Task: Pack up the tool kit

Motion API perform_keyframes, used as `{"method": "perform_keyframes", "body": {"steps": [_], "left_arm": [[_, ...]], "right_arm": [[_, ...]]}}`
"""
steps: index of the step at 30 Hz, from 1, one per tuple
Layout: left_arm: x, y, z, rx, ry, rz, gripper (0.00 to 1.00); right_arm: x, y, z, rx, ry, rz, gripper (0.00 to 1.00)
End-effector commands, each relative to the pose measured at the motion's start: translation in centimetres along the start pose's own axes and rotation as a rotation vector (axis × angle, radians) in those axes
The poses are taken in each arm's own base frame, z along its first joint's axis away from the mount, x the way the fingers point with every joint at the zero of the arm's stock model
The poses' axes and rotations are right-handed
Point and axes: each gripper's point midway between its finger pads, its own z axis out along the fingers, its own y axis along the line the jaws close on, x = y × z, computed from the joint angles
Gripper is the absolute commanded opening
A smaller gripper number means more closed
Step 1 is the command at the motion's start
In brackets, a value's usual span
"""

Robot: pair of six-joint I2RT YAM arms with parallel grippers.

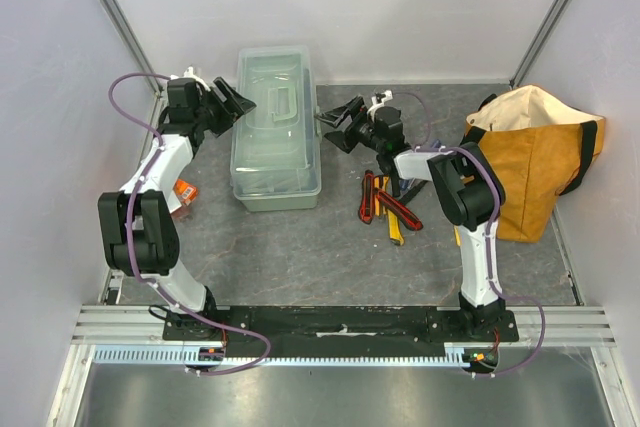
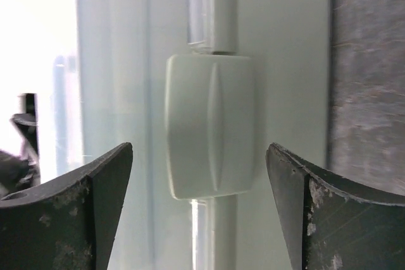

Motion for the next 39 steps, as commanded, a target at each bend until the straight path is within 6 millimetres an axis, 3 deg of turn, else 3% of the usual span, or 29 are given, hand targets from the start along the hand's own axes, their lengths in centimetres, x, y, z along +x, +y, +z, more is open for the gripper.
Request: {"method": "perform_keyframes", "body": {"steps": [1,5,12,19,23,33,39], "left_arm": [[12.0,3.4,-0.2,-0.056,0.43,-0.138,0.82],[12.8,2.7,-0.4,-0.008,0.462,-0.172,0.82],[13.6,2.9,-0.4,0.005,0.495,-0.174,0.83],[14.5,2.9,-0.5,0.03,0.524,-0.187,0.83],[14.2,2.7,-0.4,0.04,0.519,-0.169,0.83],[14.5,3.5,0.1,0.018,0.529,-0.151,0.83],[14.5,4.4,0.1,-0.03,0.517,-0.134,0.83]], "right_arm": [[5.4,7.3,-0.8,-0.359,0.184,0.088,0.95],[6.4,9.5,-1.0,-0.489,0.232,0.158,0.98],[9.0,9.2,-0.4,-0.487,0.312,0.145,0.98],[10.4,15.7,-4.0,-0.796,0.375,0.049,0.98],[12.4,15.9,-4.3,-0.777,0.401,-0.052,0.97],[14.6,13.2,-2.7,-0.679,0.455,-0.093,0.44],[14.4,11.8,-1.2,-0.564,0.419,-0.144,0.31]]}}
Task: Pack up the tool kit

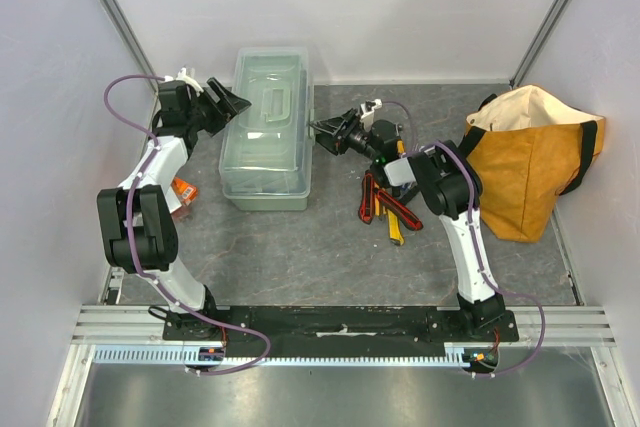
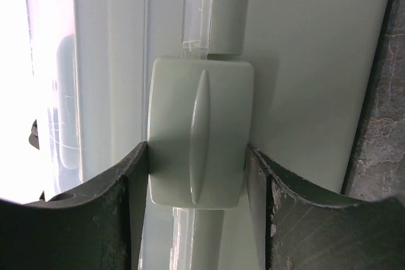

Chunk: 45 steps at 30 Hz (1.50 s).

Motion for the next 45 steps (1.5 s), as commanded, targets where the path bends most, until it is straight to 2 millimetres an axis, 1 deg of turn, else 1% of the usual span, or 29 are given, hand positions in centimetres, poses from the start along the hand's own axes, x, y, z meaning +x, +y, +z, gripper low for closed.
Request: {"method": "perform_keyframes", "body": {"steps": [1,4,7,11,15,23,26,29,30,32,34,37,39,40,42,44,45], "left_arm": [[15.1,3.5,-0.5,-0.122,0.5,-0.154,0.83],[15.1,4.1,-0.6,-0.15,0.497,-0.149,0.83],[15.2,4.6,-0.6,-0.179,0.494,-0.142,0.83],[15.4,5.3,-0.7,-0.21,0.492,-0.137,0.82],[15.6,5.9,-0.9,-0.238,0.49,-0.129,0.82],[15.0,6.9,-1.0,-0.313,0.461,-0.121,0.82],[14.7,7.4,-1.1,-0.351,0.448,-0.121,0.82],[14.5,7.6,-1.0,-0.37,0.439,-0.132,0.82],[14.5,7.8,-1.0,-0.38,0.439,-0.14,0.82],[14.4,8.0,-0.9,-0.393,0.433,-0.148,0.82],[14.4,8.1,-1.0,-0.406,0.432,-0.156,0.81],[14.1,8.4,-1.1,-0.429,0.42,-0.156,0.81],[13.9,8.6,-1.1,-0.441,0.411,-0.159,0.81],[13.8,8.6,-1.1,-0.443,0.409,-0.163,0.81],[13.6,8.6,-1.1,-0.444,0.402,-0.166,0.81],[13.4,8.6,-1.0,-0.445,0.398,-0.171,0.81],[13.3,8.6,-1.0,-0.444,0.395,-0.171,0.81]], "right_arm": [[12.9,10.2,1.5,-0.25,0.358,-0.243,0.3],[12.3,9.7,1.8,-0.199,0.331,-0.269,0.27],[11.9,9.1,2.1,-0.139,0.307,-0.287,0.27],[11.2,8.8,2.3,-0.094,0.279,-0.303,0.27],[10.4,7.9,2.4,-0.036,0.25,-0.311,0.26],[8.7,7.7,1.8,-0.011,0.193,-0.295,0.26],[8.2,8.6,1.1,-0.062,0.167,-0.243,0.27],[7.1,9.9,0.5,-0.147,0.127,-0.16,0.28],[6.9,10.4,0.3,-0.182,0.118,-0.128,0.28],[6.4,10.9,-0.3,-0.235,0.09,-0.063,0.28],[5.7,11.9,-1.0,-0.296,0.057,-0.024,0.28],[5.1,11.7,-1.2,-0.291,0.032,-0.002,0.3],[4.6,11.3,-1.6,-0.277,0.01,0.008,0.32],[4.4,11.0,-1.9,-0.266,-0.003,0.014,0.36],[4.0,9.9,-2.4,-0.242,-0.023,0.038,0.49],[3.5,9.1,-3.3,-0.24,-0.053,0.054,0.67],[3.3,9.1,-3.8,-0.253,-0.071,0.056,0.78]]}}
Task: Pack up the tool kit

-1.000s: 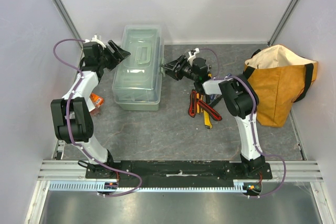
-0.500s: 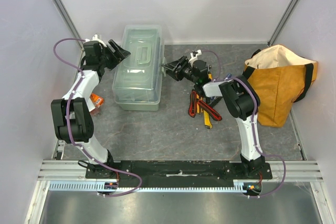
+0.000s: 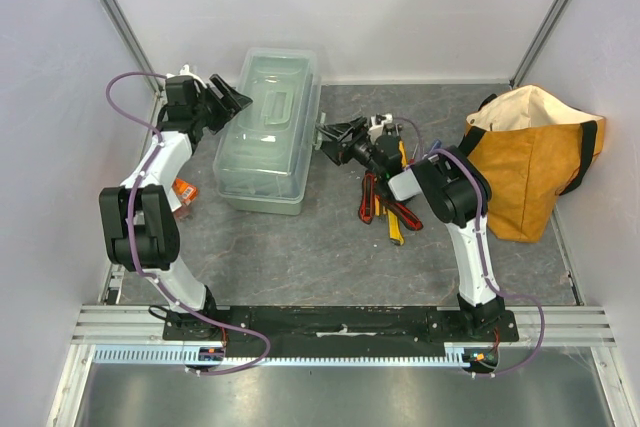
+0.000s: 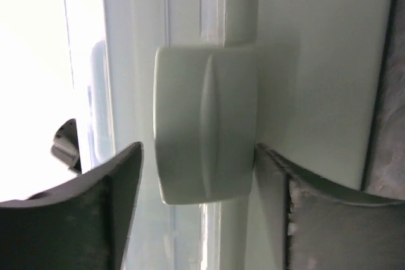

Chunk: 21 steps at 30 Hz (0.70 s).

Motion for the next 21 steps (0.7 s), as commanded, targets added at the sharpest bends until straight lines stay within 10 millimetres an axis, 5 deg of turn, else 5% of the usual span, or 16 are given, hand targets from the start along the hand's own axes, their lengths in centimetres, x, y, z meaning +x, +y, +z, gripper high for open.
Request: {"method": "perform_keyframes", "body": {"steps": [1,4,10,21], "left_arm": [[13.5,8.8,-1.1,-0.35,0.428,-0.123,0.81],[12.9,8.6,-1.0,-0.343,0.417,-0.122,0.81],[11.0,7.7,-1.1,-0.326,0.378,-0.108,0.81],[2.3,1.2,-4.3,-0.223,0.186,0.089,0.82]], "right_arm": [[3.0,7.0,-2.4,-0.258,0.086,0.015,0.86],[2.7,6.5,-3.0,-0.268,0.09,0.032,0.97],[1.6,5.3,-4.3,-0.175,0.058,-0.02,0.98],[-3.2,2.2,-6.6,0.368,0.059,-0.443,0.98]]}}
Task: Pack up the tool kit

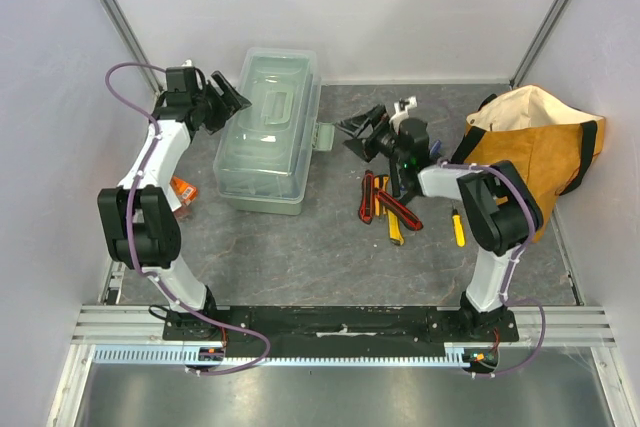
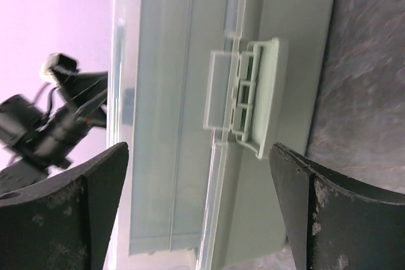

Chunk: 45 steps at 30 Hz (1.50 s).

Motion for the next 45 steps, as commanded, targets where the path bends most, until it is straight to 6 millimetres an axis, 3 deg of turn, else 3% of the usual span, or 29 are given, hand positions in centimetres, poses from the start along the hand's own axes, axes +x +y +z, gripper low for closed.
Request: {"method": "perform_keyframes", "body": {"steps": [1,6,8,14,20,27,29,32,38,45], "left_arm": [[2.0,1.4,-3.2,-0.124,0.103,0.107,0.82],[-0.9,-1.9,-5.6,-0.034,0.02,0.197,0.81],[-1.2,-3.4,-6.3,0.033,0.01,0.221,0.79],[0.1,-7.9,-7.1,0.177,0.034,0.236,0.7],[3.0,-11.8,-5.8,0.269,0.105,0.263,0.66],[2.3,-12.2,-5.0,0.193,0.028,0.259,0.68],[2.4,-13.3,-5.0,0.234,0.027,0.269,0.69],[3.8,-15.3,-4.5,0.301,0.08,0.285,0.69],[7.5,-18.1,-2.9,0.35,0.137,0.32,0.69],[8.4,-15.9,-0.6,0.175,0.113,0.252,0.68]], "right_arm": [[-1.7,-0.8,-0.4,0.267,0.062,-0.309,0.98],[-3.8,1.5,-1.0,0.352,0.039,-0.423,0.98],[-4.1,2.4,-1.0,0.347,0.036,-0.439,0.96],[-3.2,3.6,-0.9,0.321,0.055,-0.465,0.87],[-2.2,3.3,-1.1,0.321,0.075,-0.466,0.82],[-2.1,3.6,-1.3,0.326,0.079,-0.491,0.83],[-2.2,3.9,-1.2,0.324,0.085,-0.511,0.83],[-2.0,4.5,-1.1,0.306,0.095,-0.536,0.82],[-0.3,3.8,-1.8,0.337,0.16,-0.596,0.74],[1.1,3.1,-2.8,0.365,0.192,-0.628,0.74]]}}
